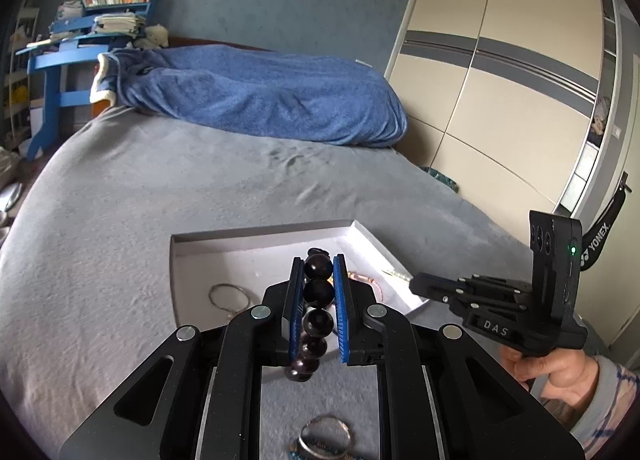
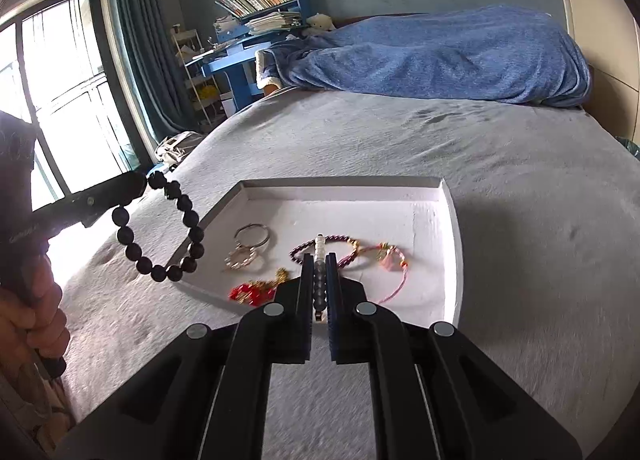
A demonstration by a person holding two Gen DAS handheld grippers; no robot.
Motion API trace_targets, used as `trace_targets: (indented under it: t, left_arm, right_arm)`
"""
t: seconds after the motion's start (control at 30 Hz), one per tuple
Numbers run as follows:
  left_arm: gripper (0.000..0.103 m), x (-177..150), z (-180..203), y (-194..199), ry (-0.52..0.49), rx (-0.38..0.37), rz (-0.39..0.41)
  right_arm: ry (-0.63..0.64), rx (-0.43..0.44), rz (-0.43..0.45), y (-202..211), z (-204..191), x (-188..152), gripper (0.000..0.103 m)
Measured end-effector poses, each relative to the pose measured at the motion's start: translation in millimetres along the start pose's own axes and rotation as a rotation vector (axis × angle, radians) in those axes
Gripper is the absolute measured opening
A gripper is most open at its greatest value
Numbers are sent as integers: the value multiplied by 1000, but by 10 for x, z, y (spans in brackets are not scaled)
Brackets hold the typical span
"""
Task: Organize jewelry
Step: 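Carry the black bracelet and pearl bar over the box and lower them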
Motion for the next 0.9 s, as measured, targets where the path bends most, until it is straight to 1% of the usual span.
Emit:
trace_targets:
  t: [0.23, 0.43, 0.63, 0.77, 0.9]
  left_arm:
    - [15, 68, -73, -241, 0, 4, -14]
    - [15, 118, -167, -453, 16, -2, -28]
    - [15, 77, -267, -681, 39, -11, -67]
    - [15, -37, -357, -765, 45, 18, -108]
    - [15, -177, -490, -842, 51, 76, -155]
  right_arm:
    - [-14, -25, -26, -290, 178, 91, 6]
    - [-32, -51, -56, -530, 321, 95, 6]
    - [-29, -68, -86, -731, 384, 49, 6]
    - [-31, -83, -112, -826, 419, 1, 6]
    - [-22, -104, -135, -883, 445, -33, 6]
Point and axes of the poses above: each gripper's, at about its wrist camera, not at the fingertips, and y roughly against the way its jaws point, z to its right, x to its top, the point moved 8 cm from there along -y, roughly the way its jaws point
